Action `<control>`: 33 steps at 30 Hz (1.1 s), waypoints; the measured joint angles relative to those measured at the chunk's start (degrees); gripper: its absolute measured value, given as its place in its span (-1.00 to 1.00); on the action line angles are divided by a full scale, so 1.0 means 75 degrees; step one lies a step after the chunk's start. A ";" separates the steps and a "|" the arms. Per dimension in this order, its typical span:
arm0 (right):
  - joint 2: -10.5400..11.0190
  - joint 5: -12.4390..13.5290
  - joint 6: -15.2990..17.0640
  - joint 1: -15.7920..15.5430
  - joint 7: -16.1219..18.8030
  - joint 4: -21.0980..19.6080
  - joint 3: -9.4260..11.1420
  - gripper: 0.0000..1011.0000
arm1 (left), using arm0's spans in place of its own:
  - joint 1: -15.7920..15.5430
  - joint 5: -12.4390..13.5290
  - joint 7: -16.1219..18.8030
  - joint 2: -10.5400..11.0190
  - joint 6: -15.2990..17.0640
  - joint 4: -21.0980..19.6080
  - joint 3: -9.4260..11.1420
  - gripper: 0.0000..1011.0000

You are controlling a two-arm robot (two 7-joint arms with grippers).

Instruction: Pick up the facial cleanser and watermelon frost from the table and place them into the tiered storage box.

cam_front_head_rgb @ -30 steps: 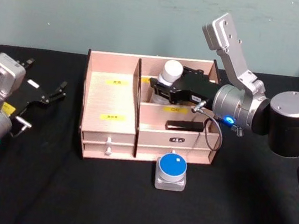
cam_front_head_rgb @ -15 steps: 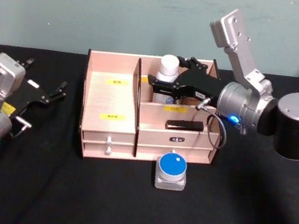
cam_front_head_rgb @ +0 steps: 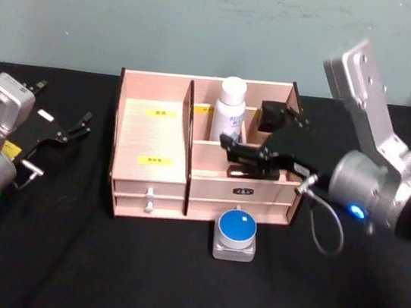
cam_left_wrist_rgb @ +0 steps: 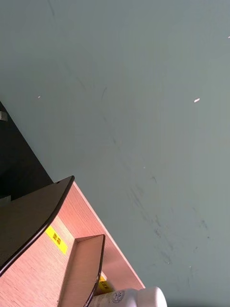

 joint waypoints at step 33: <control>0.0126 -0.0276 0.1028 -0.3056 -0.1298 -0.1541 0.0335 0.98 | 0.0000 0.0000 0.0000 0.0000 0.0000 0.0000 0.0000 0.98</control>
